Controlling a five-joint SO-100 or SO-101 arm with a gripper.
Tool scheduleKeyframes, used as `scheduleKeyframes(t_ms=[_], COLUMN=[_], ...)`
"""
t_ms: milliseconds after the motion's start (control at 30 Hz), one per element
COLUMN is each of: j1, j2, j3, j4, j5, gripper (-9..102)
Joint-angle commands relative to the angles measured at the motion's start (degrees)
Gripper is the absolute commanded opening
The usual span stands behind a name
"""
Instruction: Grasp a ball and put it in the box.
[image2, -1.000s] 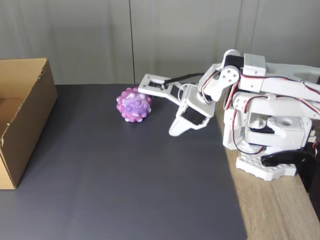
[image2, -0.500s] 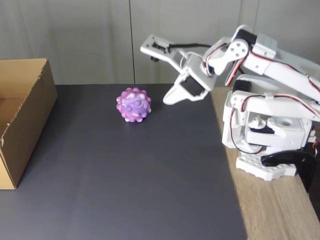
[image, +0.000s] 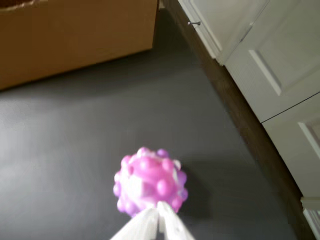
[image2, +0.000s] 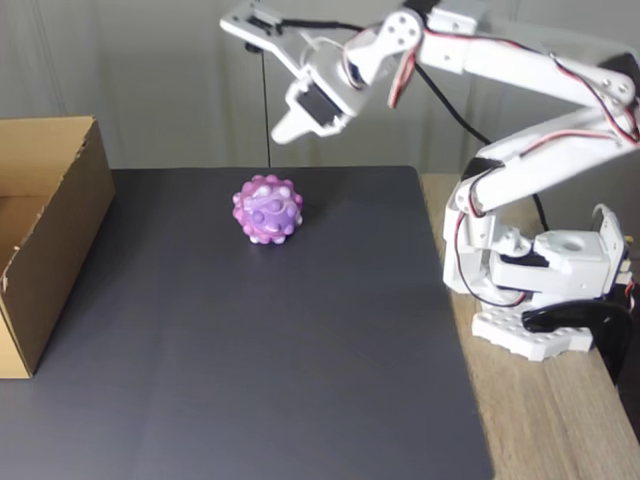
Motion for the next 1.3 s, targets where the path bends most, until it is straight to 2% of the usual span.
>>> scheduleKeyframes(t_ms=[0, 167, 633, 1267], j1=[0.8, 1.6, 5.0, 4.8], j2=[-2.9, -5.7, -14.5, -20.1], j3=[-5.2, -5.9, -4.2, 2.6], j4=[-1.7, -2.4, -6.6, -14.8], j5=[0.9, 2.7, 7.1, 9.1], gripper=[0, 1, 23, 40])
